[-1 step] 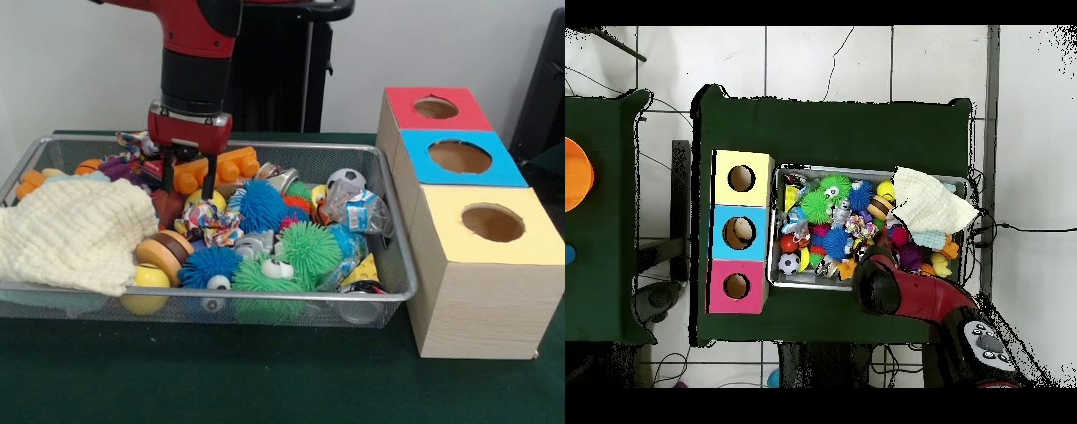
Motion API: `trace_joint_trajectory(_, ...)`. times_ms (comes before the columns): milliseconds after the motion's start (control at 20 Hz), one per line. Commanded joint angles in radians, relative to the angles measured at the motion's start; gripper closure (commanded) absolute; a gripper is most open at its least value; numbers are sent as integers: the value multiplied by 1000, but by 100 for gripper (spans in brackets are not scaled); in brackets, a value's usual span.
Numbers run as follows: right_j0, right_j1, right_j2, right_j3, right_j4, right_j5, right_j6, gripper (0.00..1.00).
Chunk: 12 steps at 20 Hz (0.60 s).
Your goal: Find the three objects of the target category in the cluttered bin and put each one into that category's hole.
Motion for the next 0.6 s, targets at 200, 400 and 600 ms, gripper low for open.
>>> trace_joint_trajectory(200, -3, -11, 115, -116, 59, 116, 94, 0)
trace_joint_trajectory(400, -2, -2, 117, -124, 62, 107, 96, 0)
trace_joint_trajectory(600, 14, 26, 100, -151, 65, 89, 104, 0)
